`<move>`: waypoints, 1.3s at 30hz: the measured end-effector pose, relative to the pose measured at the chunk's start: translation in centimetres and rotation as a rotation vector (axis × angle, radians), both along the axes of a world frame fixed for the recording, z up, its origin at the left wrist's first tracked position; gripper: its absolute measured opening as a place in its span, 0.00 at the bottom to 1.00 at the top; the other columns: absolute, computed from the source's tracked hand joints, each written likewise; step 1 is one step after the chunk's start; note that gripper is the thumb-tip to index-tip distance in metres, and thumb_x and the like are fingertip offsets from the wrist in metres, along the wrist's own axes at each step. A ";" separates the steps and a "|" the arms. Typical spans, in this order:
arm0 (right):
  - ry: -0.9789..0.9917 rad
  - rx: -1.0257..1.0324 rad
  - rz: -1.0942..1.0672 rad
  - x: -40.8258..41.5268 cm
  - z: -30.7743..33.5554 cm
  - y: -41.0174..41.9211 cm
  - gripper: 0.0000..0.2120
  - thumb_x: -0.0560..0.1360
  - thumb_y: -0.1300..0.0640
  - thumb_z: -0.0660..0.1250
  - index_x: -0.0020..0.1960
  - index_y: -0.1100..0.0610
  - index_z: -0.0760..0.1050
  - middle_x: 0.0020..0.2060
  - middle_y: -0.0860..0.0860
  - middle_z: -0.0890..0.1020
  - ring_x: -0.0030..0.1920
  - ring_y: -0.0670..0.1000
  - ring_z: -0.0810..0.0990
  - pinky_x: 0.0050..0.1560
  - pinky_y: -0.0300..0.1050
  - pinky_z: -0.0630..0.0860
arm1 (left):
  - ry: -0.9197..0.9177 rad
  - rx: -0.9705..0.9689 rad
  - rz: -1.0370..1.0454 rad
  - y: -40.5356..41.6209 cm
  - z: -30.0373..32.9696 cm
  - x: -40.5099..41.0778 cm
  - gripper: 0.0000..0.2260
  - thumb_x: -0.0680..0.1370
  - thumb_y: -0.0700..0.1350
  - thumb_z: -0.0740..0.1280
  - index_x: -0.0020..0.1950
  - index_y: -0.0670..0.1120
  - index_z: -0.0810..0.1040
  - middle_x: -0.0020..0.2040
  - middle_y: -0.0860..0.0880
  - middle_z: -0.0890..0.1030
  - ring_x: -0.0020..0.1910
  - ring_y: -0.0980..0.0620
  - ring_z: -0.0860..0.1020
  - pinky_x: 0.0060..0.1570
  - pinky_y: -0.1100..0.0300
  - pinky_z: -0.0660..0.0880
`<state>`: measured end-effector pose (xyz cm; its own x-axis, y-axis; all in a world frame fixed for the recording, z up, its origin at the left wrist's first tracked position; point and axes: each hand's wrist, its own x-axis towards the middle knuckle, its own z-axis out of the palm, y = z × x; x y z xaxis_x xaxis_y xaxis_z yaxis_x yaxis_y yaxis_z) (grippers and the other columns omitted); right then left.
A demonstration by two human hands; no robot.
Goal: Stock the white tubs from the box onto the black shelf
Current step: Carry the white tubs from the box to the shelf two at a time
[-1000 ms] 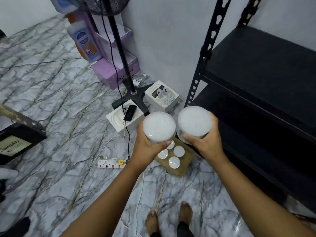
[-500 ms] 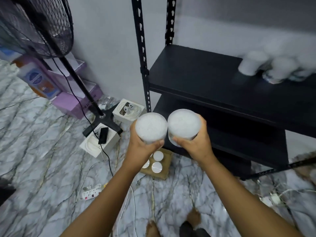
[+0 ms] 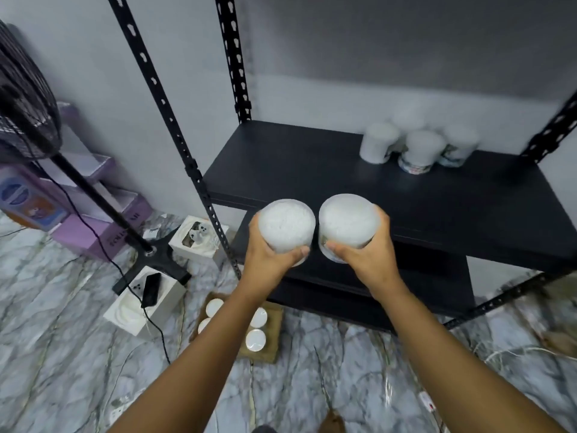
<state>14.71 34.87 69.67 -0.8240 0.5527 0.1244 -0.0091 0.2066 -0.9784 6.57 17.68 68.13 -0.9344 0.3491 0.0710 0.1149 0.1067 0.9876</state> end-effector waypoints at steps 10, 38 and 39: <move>-0.025 0.031 -0.048 -1.4 0.4 6.0 0.42 0.62 0.58 0.79 0.69 0.47 0.60 0.61 0.41 0.68 0.60 0.41 0.70 0.49 0.30 0.71 | 0.034 -0.019 -0.053 6.1 1.1 -2.8 0.40 0.66 0.45 0.79 0.68 0.59 0.58 0.62 0.61 0.68 0.62 0.62 0.70 0.54 0.66 0.73; -0.096 -0.056 -0.119 -16.7 -5.4 11.3 0.43 0.61 0.60 0.81 0.68 0.48 0.61 0.59 0.41 0.71 0.61 0.44 0.73 0.54 0.40 0.75 | -0.079 -0.045 -0.210 12.4 -4.3 -20.0 0.42 0.65 0.48 0.80 0.69 0.59 0.57 0.65 0.58 0.69 0.63 0.59 0.71 0.54 0.63 0.76; -0.095 -0.059 -0.121 -17.0 -5.5 11.5 0.43 0.61 0.61 0.81 0.68 0.49 0.61 0.59 0.41 0.71 0.61 0.45 0.73 0.53 0.38 0.75 | -0.079 -0.038 -0.211 12.6 -4.4 -20.2 0.42 0.65 0.47 0.80 0.69 0.58 0.57 0.65 0.58 0.69 0.63 0.59 0.72 0.53 0.65 0.76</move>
<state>-2.31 46.34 64.21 -0.7576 0.6526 0.0135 0.1053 0.1427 -0.9842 -13.66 30.24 63.75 -0.8426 0.5383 -0.0166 0.0608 0.1258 0.9902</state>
